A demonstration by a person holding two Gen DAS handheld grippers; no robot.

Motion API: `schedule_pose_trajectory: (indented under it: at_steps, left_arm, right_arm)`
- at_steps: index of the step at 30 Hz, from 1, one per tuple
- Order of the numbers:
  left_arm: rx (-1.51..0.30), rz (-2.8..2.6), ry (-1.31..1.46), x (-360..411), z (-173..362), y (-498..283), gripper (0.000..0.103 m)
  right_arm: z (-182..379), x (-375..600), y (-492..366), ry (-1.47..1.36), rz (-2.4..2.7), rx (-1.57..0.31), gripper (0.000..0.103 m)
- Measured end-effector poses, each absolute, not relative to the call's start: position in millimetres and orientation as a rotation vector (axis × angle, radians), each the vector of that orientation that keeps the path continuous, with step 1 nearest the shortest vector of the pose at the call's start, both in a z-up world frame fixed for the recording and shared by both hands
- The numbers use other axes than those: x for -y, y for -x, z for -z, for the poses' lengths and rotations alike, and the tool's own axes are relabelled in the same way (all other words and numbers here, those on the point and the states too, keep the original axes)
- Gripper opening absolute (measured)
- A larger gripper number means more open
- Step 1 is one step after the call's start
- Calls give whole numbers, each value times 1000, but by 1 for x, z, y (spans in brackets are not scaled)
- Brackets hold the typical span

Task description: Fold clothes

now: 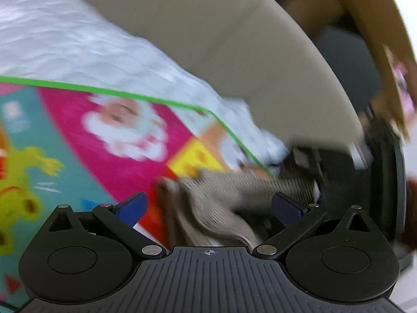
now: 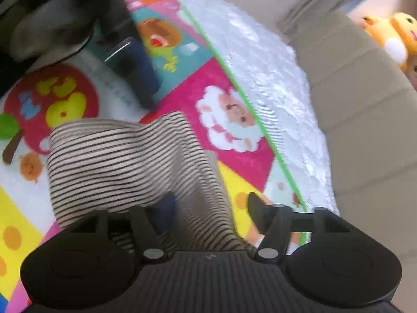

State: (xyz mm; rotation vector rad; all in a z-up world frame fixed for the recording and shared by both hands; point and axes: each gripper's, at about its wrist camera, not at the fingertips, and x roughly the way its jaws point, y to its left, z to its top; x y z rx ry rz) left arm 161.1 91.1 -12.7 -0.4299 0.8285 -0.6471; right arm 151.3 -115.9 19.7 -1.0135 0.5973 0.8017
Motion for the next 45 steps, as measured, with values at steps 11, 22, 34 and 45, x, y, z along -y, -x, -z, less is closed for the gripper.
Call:
schedule_pose_trajectory:
  at_steps: [11, 22, 34, 45]
  left_arm:
    - [-849, 605, 141, -45, 32, -150, 103]
    - [-870, 504, 148, -54, 41, -167, 103]
    - [-866, 491, 148, -55, 46, -170, 103]
    - [-873, 485, 121, -54, 45, -167, 103]
  right_arm:
    - [-45, 162, -153, 750, -583, -606, 103]
    - [5, 200, -203, 473, -297, -746, 103]
    - [14, 234, -214, 161, -114, -917, 103]
    - [-16, 211, -190, 156, -56, -762, 103]
